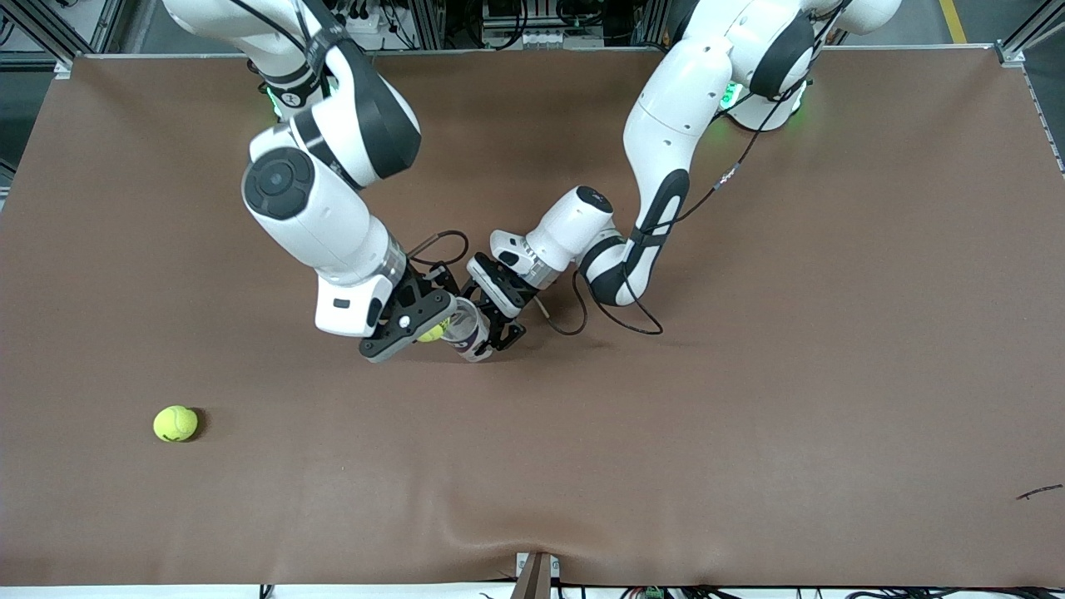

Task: Insert tennis ball vertically with right arm
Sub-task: 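Move the ball over the tube opening with the right gripper and release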

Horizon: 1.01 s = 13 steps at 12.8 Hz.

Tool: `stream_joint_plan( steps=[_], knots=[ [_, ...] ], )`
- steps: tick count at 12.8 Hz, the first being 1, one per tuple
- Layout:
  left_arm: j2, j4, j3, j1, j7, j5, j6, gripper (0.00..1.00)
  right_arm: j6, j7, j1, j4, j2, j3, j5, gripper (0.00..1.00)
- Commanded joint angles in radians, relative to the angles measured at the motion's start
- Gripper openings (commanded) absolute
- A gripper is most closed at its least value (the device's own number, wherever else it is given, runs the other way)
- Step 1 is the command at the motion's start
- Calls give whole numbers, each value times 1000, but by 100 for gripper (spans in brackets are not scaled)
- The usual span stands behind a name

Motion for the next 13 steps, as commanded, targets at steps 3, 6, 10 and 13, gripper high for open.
stream_joint_plan(
  steps=[3,6,10,13],
  knots=[
    [19,29,18,-16,0,-15,24,76,69,-45,61,-88,-14,-4,-18,42],
    [19,29,17,-16,0,-16,24,76,82,-45,66,-113,-16,-4,-20,44],
    [19,29,17,-14,0,-16,24,76,82,-44,68,-113,-16,-4,-18,100],
    [18,29,17,-14,0,-16,24,76,76,-40,66,-111,-17,-4,-18,100]
  ],
)
